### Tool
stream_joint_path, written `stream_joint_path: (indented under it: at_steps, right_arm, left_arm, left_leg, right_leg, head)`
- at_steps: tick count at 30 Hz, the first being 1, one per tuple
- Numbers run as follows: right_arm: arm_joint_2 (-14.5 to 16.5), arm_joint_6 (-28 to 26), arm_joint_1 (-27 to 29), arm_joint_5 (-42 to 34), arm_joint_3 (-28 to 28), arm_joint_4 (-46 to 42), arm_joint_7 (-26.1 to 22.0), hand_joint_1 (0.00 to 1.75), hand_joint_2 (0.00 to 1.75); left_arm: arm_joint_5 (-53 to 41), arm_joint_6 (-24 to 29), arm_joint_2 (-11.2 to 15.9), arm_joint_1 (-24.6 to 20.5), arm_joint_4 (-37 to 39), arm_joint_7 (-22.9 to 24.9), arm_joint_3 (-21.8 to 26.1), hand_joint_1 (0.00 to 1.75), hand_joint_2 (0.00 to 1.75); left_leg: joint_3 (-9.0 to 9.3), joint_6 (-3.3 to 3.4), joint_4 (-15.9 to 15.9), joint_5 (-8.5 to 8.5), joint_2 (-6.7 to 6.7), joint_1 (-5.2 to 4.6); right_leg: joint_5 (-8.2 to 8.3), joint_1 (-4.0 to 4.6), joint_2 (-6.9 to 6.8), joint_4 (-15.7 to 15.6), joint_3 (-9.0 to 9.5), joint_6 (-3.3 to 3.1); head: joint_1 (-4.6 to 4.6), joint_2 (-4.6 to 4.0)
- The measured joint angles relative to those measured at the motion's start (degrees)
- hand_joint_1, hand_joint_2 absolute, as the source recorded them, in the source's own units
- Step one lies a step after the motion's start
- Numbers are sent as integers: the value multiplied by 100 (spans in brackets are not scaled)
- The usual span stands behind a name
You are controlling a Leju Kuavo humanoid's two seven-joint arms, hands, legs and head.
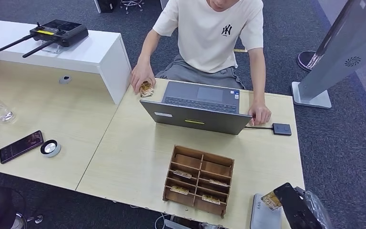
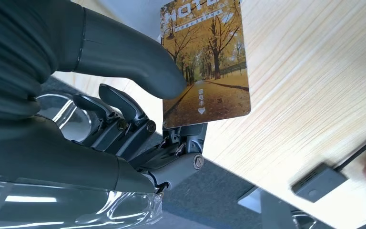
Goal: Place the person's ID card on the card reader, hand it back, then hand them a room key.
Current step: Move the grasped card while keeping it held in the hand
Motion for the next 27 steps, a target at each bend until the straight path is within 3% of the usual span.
stream_joint_path:
  at_steps: [9, 27]
  right_arm:
    - [13, 604, 163, 29, -437, 55, 127, 175, 175]
    - [43, 685, 64, -160, -117, 234, 142, 175, 175]
  left_arm:
    - [-148, -114, 0, 6, 74, 272, 49, 0, 0]
    - [-305, -263, 0, 67, 32, 357, 96, 0, 0]
  left_leg:
    - [-1, 0, 0, -1, 0, 1]
    - [0, 0, 0, 0, 1, 1]
  right_leg:
    - [-1, 1, 1, 0, 0, 0]
    - [0, 1, 1, 0, 2, 0]
  head:
    - [1, 0]
    - [0, 0]
